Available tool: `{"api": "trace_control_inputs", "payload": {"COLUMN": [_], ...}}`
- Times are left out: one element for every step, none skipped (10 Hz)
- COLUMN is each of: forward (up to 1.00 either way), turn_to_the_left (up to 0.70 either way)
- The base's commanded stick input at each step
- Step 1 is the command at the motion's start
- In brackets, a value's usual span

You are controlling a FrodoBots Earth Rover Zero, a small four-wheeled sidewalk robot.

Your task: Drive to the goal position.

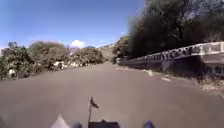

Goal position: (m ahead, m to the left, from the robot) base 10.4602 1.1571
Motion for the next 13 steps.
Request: {"api": "trace_control_inputs", "payload": {"forward": [0.50,0.50,0.50,0.50,0.50,0.50,0.50,0.50,0.50,0.50,0.50,0.50,0.50], "turn_to_the_left": [0.00,0.00,0.00,0.00,0.00,0.00,0.00,0.00,0.00,0.00,0.00,0.00,0.00]}}
